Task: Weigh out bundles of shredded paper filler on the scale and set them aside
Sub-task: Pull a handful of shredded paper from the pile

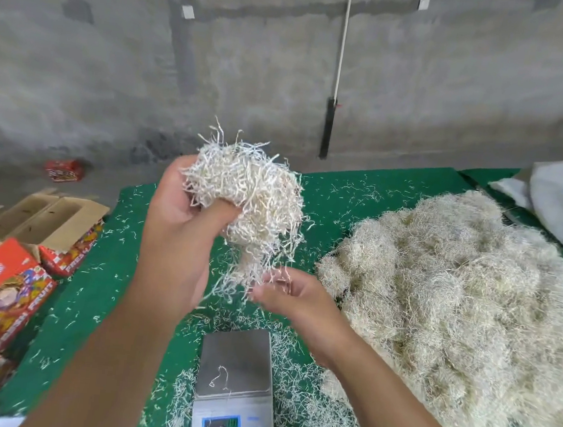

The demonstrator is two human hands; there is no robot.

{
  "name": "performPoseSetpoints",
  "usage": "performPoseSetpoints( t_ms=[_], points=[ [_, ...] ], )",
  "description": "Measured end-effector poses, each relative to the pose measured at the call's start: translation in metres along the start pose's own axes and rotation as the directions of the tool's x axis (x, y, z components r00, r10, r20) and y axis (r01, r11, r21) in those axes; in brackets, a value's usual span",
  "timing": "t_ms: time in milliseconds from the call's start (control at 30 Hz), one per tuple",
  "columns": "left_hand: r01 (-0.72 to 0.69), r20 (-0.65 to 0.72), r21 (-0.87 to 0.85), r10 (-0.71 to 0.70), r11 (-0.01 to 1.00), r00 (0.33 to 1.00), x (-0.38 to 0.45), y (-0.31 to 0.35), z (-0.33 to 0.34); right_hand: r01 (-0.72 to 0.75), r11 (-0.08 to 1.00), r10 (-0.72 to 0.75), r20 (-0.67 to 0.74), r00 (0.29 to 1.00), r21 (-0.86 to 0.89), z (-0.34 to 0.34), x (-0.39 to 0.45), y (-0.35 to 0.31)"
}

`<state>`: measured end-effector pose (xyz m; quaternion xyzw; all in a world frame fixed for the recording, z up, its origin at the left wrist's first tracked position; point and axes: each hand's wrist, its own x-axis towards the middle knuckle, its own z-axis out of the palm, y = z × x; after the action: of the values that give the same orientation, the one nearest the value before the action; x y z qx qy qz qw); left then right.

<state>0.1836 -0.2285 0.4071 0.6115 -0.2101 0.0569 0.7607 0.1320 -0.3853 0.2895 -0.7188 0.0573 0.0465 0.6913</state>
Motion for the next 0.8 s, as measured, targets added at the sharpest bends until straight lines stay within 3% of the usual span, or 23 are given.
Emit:
performPoseSetpoints(
  t_ms=[33,100,167,333,467,567,633,733,800],
  points=[
    [0.006,-0.012,0.014,-0.006,1.000,1.000,-0.001,-0.002,-0.002,0.027,0.999,-0.024,-0.078,0.997,0.036,0.001,0.002,-0.004],
    [0.070,-0.056,0.040,-0.068,0.997,0.996,-0.008,-0.010,-0.007,0.014,0.950,0.058,-0.221,0.974,0.312,-0.004,0.006,-0.012],
    [0.183,-0.093,0.077,-0.176,0.980,0.980,-0.017,-0.020,-0.011,0.033,0.825,0.125,-0.240,0.963,0.564,-0.009,0.011,-0.019],
    [0.396,0.012,0.172,-0.403,0.902,0.915,-0.040,-0.053,-0.009,0.094,0.788,0.005,-0.158,0.987,0.608,0.002,0.005,-0.056],
    [0.411,0.041,0.206,-0.428,0.888,0.903,-0.044,-0.067,-0.009,0.108,0.758,-0.114,-0.032,0.993,0.643,0.020,0.002,-0.072],
    [0.425,-0.188,0.212,-0.390,0.880,0.901,-0.038,-0.073,-0.014,0.060,0.834,-0.055,-0.024,0.998,0.548,0.024,0.003,-0.064],
    [0.468,-0.310,0.155,-0.407,0.870,0.859,-0.035,-0.075,-0.020,0.069,0.914,-0.019,-0.128,0.992,0.399,0.025,0.005,-0.054],
    [0.556,-0.359,0.083,-0.496,0.827,0.791,-0.039,-0.073,-0.026,0.174,0.975,-0.123,-0.324,0.938,0.135,0.024,0.004,-0.039],
    [0.590,-0.330,0.110,-0.530,0.800,0.781,-0.040,-0.076,-0.027,0.221,0.974,-0.204,-0.240,0.949,0.042,0.027,-0.003,-0.031]
  ],
)
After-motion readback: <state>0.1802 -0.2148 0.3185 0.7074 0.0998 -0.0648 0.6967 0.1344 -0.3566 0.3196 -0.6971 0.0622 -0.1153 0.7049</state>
